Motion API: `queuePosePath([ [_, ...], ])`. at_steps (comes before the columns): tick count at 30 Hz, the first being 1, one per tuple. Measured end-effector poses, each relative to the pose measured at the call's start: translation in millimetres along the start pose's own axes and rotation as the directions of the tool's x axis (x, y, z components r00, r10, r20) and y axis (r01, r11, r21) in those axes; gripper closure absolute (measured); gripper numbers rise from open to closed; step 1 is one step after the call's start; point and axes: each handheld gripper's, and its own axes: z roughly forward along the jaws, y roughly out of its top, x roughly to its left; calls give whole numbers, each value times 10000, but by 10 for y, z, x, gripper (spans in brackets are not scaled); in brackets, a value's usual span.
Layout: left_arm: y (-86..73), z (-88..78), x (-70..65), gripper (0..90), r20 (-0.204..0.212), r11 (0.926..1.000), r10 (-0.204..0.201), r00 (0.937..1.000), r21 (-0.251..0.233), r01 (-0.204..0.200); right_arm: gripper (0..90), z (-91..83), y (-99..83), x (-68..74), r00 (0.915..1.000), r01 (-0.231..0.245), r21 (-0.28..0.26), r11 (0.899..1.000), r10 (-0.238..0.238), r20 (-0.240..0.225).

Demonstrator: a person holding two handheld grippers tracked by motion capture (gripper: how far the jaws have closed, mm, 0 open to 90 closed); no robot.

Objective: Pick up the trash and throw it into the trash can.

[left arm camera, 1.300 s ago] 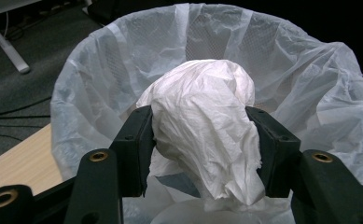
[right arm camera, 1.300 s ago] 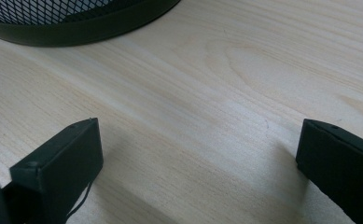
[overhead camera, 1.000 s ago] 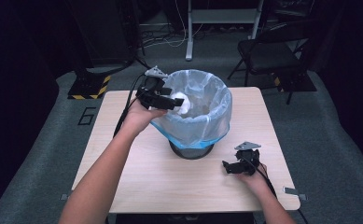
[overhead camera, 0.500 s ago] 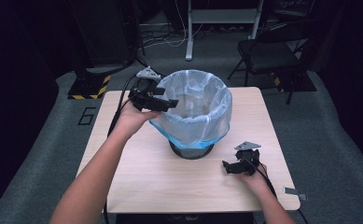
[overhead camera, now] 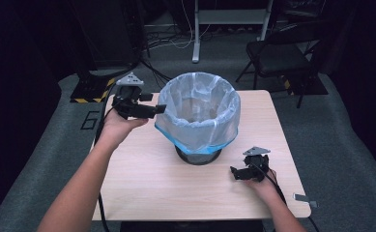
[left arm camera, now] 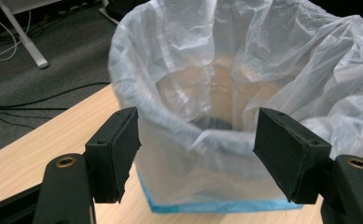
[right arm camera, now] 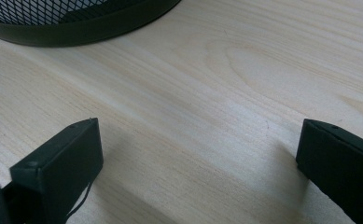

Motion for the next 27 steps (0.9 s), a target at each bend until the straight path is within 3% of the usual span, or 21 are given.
queuePosePath([
  [6,-206,-122,90,305,-264,9999,-45,9996,-108,42,0,0,0,-1,10000,32,-3,10000,-32,5],
  [13,-458,-213,203,310,-351,9985,-463,9983,-291,453,0,-2,-1,1,10000,19,40,10000,-19,3],
  [27,-934,-148,272,319,-406,9970,-722,9966,-307,710,0,-2,-1,0,10000,25,40,10000,-25,2],
])
